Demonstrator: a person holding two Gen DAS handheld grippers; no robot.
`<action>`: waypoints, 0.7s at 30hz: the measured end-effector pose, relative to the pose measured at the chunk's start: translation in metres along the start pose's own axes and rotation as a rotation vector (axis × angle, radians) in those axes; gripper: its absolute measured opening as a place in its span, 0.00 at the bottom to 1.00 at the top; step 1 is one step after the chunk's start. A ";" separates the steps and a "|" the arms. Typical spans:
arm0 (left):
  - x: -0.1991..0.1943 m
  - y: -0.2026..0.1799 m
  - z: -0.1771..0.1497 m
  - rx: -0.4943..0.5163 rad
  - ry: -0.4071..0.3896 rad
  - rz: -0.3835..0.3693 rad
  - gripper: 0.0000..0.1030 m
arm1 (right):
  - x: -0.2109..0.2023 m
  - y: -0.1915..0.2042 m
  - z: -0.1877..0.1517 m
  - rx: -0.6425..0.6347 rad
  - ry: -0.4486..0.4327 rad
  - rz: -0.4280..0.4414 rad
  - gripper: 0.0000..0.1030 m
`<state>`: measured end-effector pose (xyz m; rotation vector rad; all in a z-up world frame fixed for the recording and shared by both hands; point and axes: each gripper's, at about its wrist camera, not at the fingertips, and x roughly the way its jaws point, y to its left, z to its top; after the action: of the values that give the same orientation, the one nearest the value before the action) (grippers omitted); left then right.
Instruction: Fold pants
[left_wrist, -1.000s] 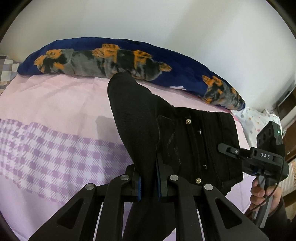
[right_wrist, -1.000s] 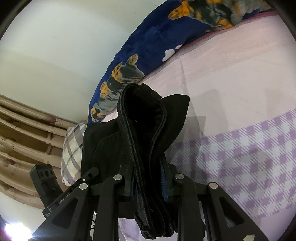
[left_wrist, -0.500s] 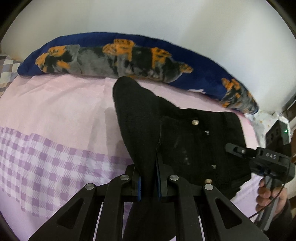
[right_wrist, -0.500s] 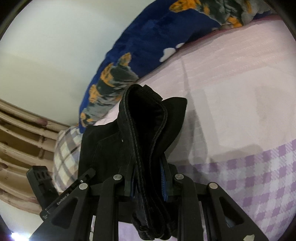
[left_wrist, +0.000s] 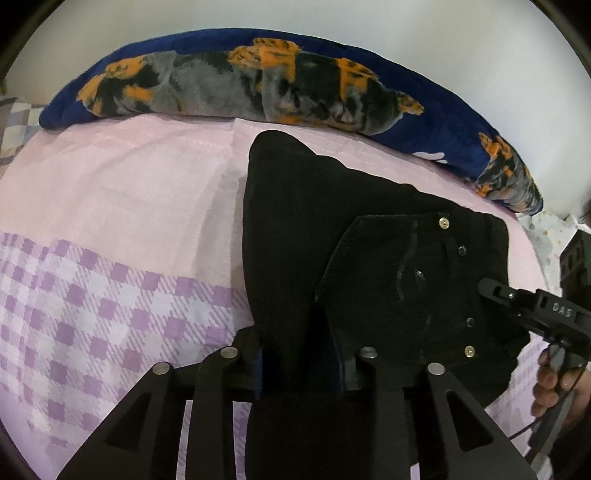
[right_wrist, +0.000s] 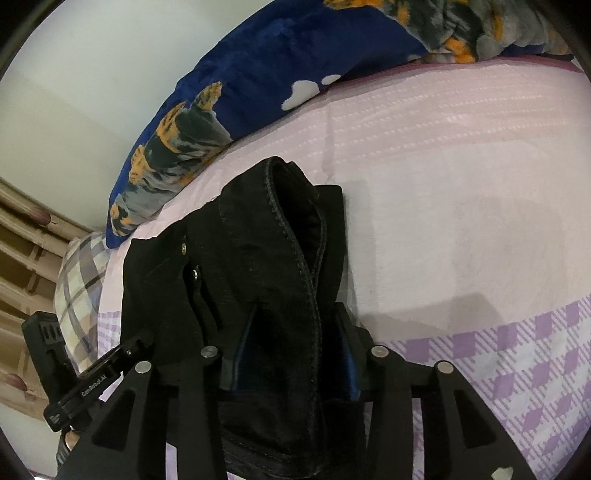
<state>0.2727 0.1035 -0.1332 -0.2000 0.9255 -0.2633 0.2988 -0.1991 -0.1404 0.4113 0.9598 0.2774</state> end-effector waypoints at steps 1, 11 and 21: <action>0.000 -0.001 -0.001 0.002 -0.005 0.010 0.33 | 0.001 0.001 0.001 0.002 0.001 -0.003 0.39; -0.015 -0.010 -0.024 0.058 -0.028 0.098 0.40 | -0.016 0.014 -0.019 -0.060 -0.026 -0.074 0.52; -0.047 -0.015 -0.059 0.013 -0.072 0.158 0.41 | -0.056 0.011 -0.061 -0.061 -0.099 -0.099 0.59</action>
<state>0.1962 0.1001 -0.1276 -0.1224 0.8632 -0.1155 0.2169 -0.1984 -0.1254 0.3180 0.8700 0.1938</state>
